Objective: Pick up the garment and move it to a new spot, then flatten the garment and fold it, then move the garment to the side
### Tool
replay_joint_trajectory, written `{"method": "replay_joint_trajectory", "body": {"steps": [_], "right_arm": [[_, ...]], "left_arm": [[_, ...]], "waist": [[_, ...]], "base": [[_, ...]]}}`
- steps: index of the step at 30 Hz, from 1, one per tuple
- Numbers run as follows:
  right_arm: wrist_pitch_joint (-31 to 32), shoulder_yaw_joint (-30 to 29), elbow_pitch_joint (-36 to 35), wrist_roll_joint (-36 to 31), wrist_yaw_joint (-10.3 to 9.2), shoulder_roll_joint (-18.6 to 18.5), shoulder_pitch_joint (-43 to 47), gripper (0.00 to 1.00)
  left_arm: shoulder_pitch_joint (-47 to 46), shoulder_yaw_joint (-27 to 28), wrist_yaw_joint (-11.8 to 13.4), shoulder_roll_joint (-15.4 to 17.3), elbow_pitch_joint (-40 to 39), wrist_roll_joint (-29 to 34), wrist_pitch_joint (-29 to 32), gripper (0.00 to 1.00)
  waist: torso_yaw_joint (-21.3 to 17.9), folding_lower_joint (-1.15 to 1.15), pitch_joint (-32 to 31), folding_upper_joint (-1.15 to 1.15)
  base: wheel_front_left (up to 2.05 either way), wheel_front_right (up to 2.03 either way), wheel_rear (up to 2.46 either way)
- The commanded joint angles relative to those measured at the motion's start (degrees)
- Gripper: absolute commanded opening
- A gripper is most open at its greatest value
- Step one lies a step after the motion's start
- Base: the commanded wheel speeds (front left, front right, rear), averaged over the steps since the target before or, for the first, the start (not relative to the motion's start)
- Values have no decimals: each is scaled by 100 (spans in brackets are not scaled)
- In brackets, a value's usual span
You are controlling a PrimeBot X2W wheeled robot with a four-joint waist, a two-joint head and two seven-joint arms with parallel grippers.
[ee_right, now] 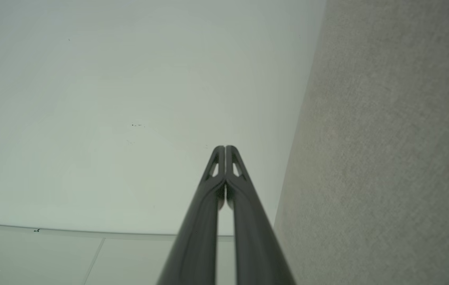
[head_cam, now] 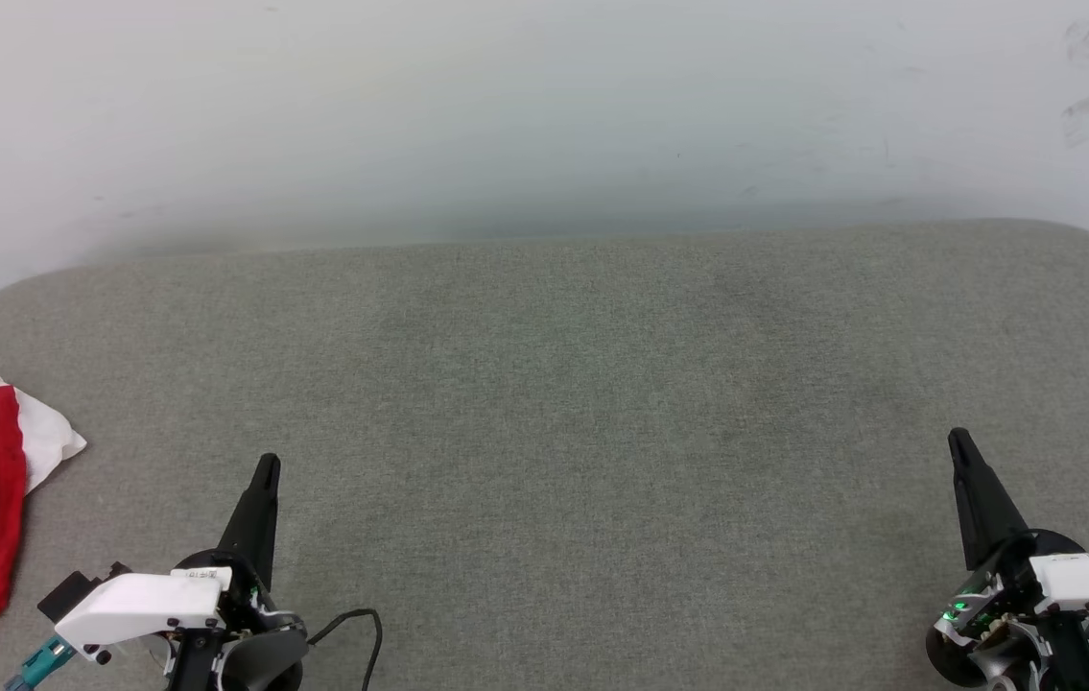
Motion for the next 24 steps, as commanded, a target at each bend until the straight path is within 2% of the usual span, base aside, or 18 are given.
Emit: {"method": "replay_joint_trajectory", "body": {"steps": [1, 24], "right_arm": [[-10, 3, 2, 23, 0, 21, -64, 0], [-10, 3, 2, 23, 0, 21, -64, 0]], "left_arm": [[-30, 14, -21, -14, -5, 6, 12, 0], [-30, 14, -21, -14, -5, 7, 11, 0]], "waist": [[0, 0, 0, 0], [0, 0, 0, 0]], "base": [[0, 0, 0], [0, 0, 0]]}}
